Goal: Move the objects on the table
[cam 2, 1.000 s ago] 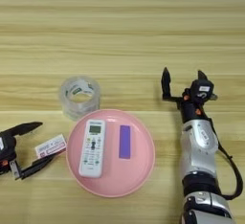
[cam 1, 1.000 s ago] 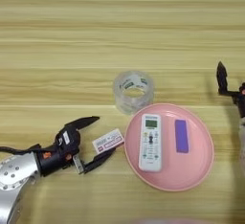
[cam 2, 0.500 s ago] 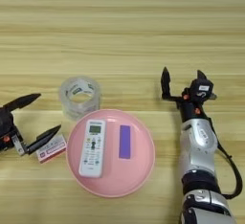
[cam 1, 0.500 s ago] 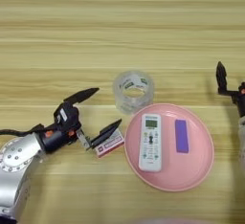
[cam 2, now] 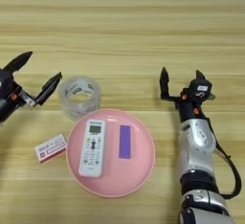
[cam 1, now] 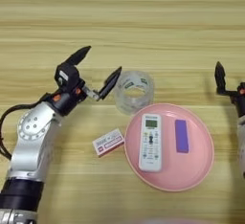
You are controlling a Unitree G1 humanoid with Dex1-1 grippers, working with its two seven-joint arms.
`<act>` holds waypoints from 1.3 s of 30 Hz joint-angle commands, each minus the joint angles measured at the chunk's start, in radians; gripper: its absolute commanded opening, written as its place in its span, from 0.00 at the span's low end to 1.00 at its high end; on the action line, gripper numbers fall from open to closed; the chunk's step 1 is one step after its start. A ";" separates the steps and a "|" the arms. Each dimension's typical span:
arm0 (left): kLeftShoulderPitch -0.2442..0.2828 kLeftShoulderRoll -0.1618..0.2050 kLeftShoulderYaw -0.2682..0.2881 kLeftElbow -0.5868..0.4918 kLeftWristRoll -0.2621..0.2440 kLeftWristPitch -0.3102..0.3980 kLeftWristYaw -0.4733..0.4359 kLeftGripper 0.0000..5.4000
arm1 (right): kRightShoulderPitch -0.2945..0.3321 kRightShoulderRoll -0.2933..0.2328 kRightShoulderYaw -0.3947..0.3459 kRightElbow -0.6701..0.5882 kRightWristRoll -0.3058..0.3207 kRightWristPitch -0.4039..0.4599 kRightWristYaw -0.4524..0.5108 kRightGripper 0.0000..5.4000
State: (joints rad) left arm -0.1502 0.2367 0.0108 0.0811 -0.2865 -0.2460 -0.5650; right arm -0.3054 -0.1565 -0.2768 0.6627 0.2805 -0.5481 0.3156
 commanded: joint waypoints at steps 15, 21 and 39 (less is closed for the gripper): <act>-0.179 -0.082 0.082 0.445 0.211 -0.288 0.344 1.00 | 0.017 -0.007 0.007 -0.038 -0.003 -0.003 0.009 1.00; -0.206 -0.087 0.075 0.565 0.275 -0.395 0.411 1.00 | 0.038 -0.022 0.020 -0.088 -0.009 0.018 0.032 1.00; -0.240 -0.125 0.083 0.669 0.274 -0.463 0.475 1.00 | 0.374 -0.196 0.177 -0.968 0.163 0.520 0.227 1.00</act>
State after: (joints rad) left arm -0.3722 0.1231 0.0938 0.7380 -0.0069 -0.7050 -0.0984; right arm 0.0217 -0.3092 -0.1163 -0.2044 0.3929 -0.1256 0.5112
